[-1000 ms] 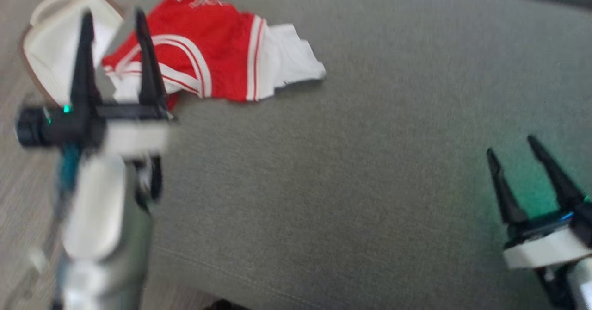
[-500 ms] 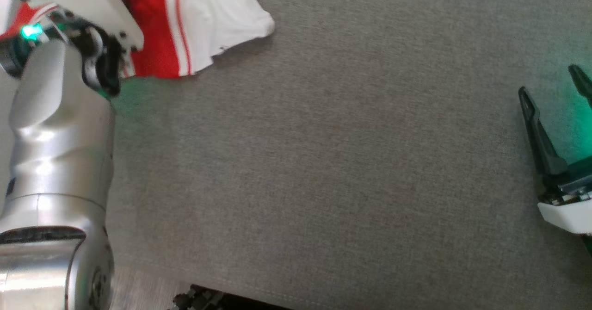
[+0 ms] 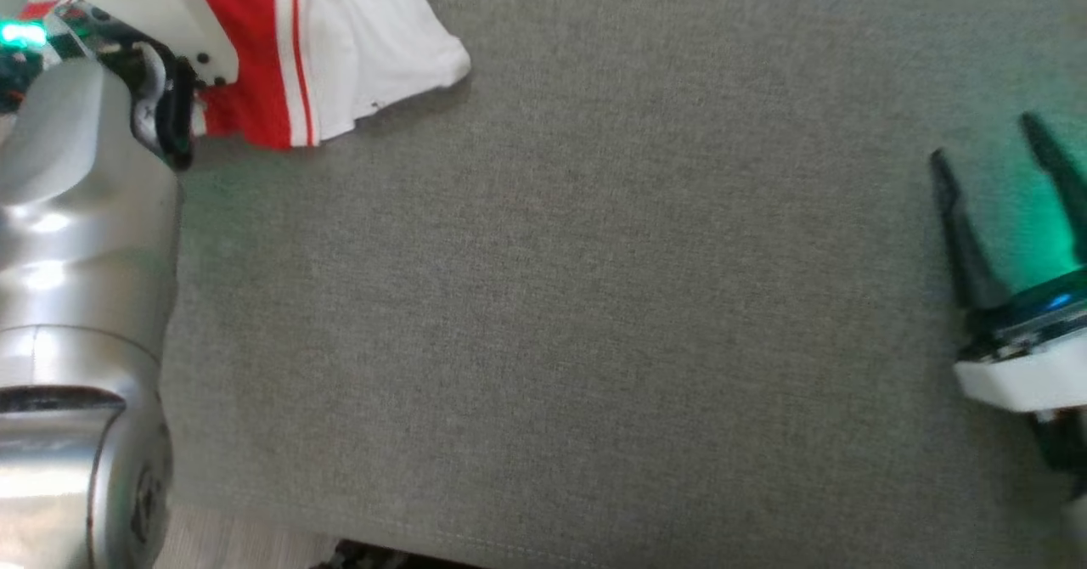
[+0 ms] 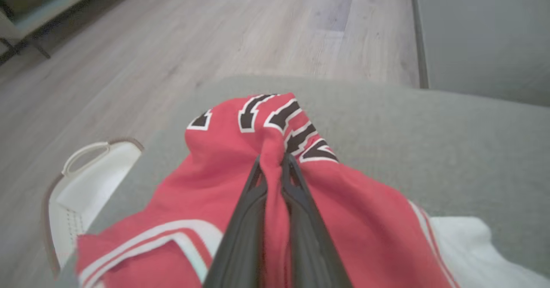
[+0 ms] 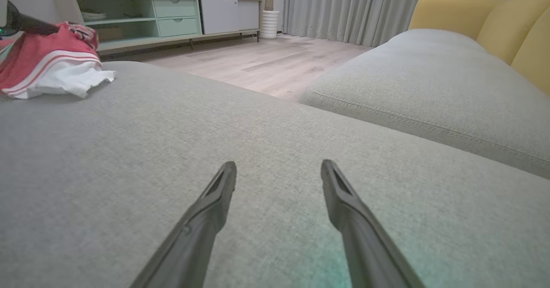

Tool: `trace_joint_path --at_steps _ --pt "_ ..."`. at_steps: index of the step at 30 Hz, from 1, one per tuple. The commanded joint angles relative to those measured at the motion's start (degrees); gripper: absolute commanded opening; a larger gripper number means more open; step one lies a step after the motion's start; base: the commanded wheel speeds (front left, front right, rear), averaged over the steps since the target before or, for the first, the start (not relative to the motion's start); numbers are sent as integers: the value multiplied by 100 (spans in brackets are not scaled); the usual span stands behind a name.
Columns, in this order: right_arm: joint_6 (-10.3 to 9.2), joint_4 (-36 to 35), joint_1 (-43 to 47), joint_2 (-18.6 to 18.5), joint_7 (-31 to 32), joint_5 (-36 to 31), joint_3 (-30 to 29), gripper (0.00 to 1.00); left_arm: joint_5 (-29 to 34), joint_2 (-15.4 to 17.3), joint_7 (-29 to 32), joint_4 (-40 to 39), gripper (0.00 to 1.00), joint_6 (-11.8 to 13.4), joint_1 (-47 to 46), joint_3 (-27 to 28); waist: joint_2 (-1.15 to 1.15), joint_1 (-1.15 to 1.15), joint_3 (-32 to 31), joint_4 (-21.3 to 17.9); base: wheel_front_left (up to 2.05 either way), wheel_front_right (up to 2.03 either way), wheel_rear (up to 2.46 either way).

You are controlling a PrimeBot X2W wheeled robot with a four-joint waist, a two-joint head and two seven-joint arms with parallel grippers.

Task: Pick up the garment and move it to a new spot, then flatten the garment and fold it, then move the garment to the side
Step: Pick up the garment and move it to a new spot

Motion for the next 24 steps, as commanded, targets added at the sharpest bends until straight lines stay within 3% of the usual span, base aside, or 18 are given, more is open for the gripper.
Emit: trace_joint_path --at_steps 1,8,14,18,24 --pt "37 40 192 69 20 -23 191 100 81 414 -175 -195 0 -47 -279 0 0 -1 -382 -70 0 0 0" --pt "37 372 265 775 20 -6 401 100 508 589 -457 -344 0 -353 -751 -615 0 -1 -1560 -524 0 0 0" --pt "37 507 632 1455 20 112 321 100 781 591 -402 -704 0 -483 -808 -1483 0 -1 -2681 -1403 0 0 0" --pt "37 492 897 1726 20 189 266 100 357 457 -190 -1123 0 -487 -525 -2208 0 -1 -3062 -1953 0 0 0" --pt "37 433 1001 1906 20 186 379 100 -666 375 112 -2007 0 -489 382 -3187 0 -1 -3155 -2695 0 0 0"
